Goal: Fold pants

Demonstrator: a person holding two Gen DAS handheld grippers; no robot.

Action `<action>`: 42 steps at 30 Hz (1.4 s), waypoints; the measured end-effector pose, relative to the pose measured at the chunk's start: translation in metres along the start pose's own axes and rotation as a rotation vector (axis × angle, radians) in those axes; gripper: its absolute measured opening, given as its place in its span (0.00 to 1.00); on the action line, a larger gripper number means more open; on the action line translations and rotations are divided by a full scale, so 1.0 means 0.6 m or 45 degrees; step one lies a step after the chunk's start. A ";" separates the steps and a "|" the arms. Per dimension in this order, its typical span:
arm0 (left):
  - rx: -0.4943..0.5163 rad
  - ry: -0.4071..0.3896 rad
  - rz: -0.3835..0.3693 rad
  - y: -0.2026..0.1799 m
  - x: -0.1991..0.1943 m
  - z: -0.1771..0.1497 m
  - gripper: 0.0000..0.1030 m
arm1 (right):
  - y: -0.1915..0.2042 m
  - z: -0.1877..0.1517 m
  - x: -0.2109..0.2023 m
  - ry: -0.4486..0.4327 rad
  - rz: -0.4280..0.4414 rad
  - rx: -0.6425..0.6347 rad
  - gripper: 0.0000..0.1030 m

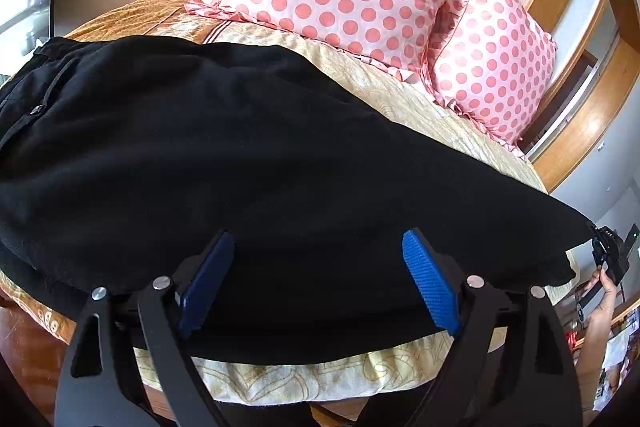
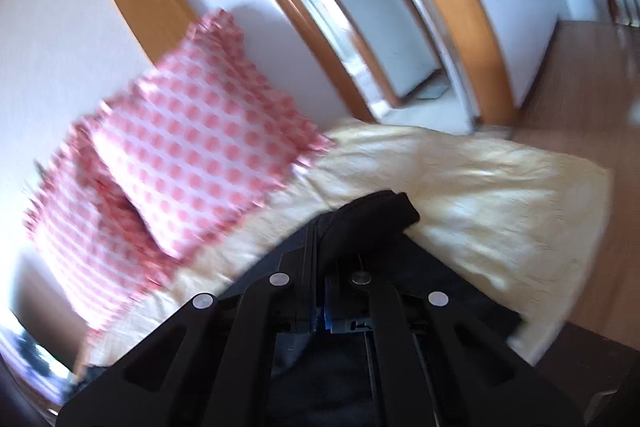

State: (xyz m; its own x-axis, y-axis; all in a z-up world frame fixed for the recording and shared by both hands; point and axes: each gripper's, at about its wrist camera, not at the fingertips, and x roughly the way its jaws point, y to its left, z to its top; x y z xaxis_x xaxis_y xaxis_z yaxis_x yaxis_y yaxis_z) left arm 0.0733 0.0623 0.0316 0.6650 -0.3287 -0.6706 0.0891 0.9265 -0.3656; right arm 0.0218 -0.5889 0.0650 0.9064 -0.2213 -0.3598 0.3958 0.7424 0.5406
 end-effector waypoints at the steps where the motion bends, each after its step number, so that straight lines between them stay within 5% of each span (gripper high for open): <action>1: 0.011 0.004 0.000 -0.001 0.001 -0.001 0.84 | -0.013 -0.009 0.003 0.040 -0.035 0.025 0.02; 7: 0.083 0.047 -0.003 -0.005 0.001 0.000 0.84 | -0.083 -0.068 0.027 0.214 -0.129 0.186 0.02; 9: 0.091 0.052 -0.012 -0.003 -0.003 -0.001 0.84 | -0.087 -0.069 0.017 0.213 -0.125 0.236 0.10; 11: 0.089 0.051 -0.021 0.000 -0.006 -0.003 0.84 | -0.086 -0.068 -0.002 0.204 -0.136 0.247 0.33; 13: 0.079 0.040 -0.030 0.004 -0.012 -0.005 0.84 | -0.073 -0.067 -0.025 0.155 -0.192 0.195 0.48; 17: 0.058 0.019 -0.034 0.013 -0.024 -0.008 0.84 | 0.002 -0.083 -0.091 -0.019 -0.246 -0.107 0.47; 20: 0.049 0.010 -0.038 0.016 -0.027 -0.008 0.84 | 0.082 -0.116 -0.110 -0.007 -0.047 -0.382 0.47; 24: 0.041 -0.005 -0.040 0.016 -0.030 -0.011 0.84 | 0.238 -0.220 -0.106 0.218 0.438 -0.823 0.46; 29: 0.043 -0.031 -0.052 0.014 -0.049 -0.020 0.87 | 0.393 -0.351 -0.100 0.390 0.802 -1.226 0.42; 37: 0.077 -0.109 0.040 0.025 -0.085 -0.028 0.91 | 0.501 -0.463 -0.099 0.545 1.035 -1.551 0.41; 42: 0.045 -0.109 0.048 0.040 -0.088 -0.027 0.91 | 0.515 -0.503 -0.088 0.603 1.004 -1.654 0.40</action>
State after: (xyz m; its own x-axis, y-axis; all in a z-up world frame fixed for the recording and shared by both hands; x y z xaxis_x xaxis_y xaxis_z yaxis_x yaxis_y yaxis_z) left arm 0.0283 0.0988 0.0478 0.7290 -0.2784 -0.6254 0.0880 0.9441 -0.3177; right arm 0.0516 -0.1570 0.0216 0.5906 0.4873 -0.6433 -0.7443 0.6369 -0.2009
